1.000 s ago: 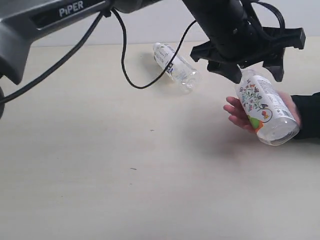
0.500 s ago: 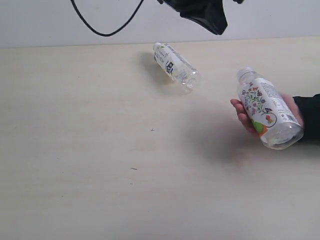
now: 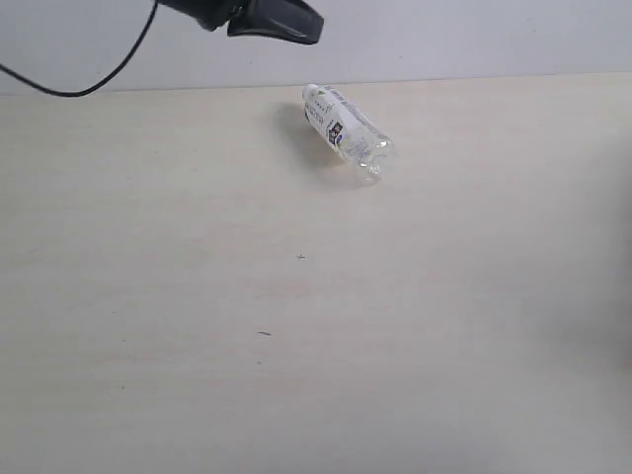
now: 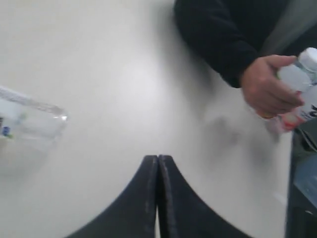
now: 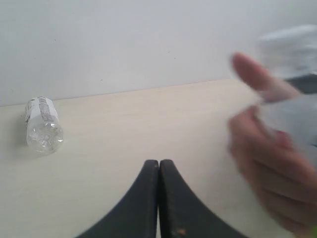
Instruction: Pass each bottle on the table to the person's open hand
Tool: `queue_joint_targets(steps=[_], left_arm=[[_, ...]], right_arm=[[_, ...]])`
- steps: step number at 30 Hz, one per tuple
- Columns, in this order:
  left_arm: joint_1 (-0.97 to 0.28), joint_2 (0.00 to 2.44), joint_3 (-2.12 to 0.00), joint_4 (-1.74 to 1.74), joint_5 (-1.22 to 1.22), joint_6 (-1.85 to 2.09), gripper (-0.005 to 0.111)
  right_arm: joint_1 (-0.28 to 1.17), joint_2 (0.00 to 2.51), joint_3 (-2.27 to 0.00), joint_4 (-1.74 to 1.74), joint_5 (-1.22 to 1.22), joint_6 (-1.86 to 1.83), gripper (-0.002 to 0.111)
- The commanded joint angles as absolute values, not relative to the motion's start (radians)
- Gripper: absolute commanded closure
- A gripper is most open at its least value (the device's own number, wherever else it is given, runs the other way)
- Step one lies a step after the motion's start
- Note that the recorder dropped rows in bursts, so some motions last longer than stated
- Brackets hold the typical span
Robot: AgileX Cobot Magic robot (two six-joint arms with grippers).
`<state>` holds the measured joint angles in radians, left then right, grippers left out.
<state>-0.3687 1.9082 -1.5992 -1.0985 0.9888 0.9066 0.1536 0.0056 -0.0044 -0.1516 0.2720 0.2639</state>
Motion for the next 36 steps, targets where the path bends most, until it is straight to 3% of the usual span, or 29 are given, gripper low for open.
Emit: queue_joint_targets(steps=[1,8,36], left_arm=[[-0.361,1.802,-1.393,-1.139,0.71,1.03,0.107],[-0.365,1.719,-1.232,-1.141,0.431,1.092,0.107],[-0.368,1.719,-1.232,-1.143,0.401,1.092,0.107]], right_arm=[[0.157,0.0,0.0,-0.156,0.264,0.264,0.108],[0.157,0.0,0.0,-0.156,0.264,0.264,0.108],[0.157,0.0,0.0,-0.156,0.264,0.264,0.108]])
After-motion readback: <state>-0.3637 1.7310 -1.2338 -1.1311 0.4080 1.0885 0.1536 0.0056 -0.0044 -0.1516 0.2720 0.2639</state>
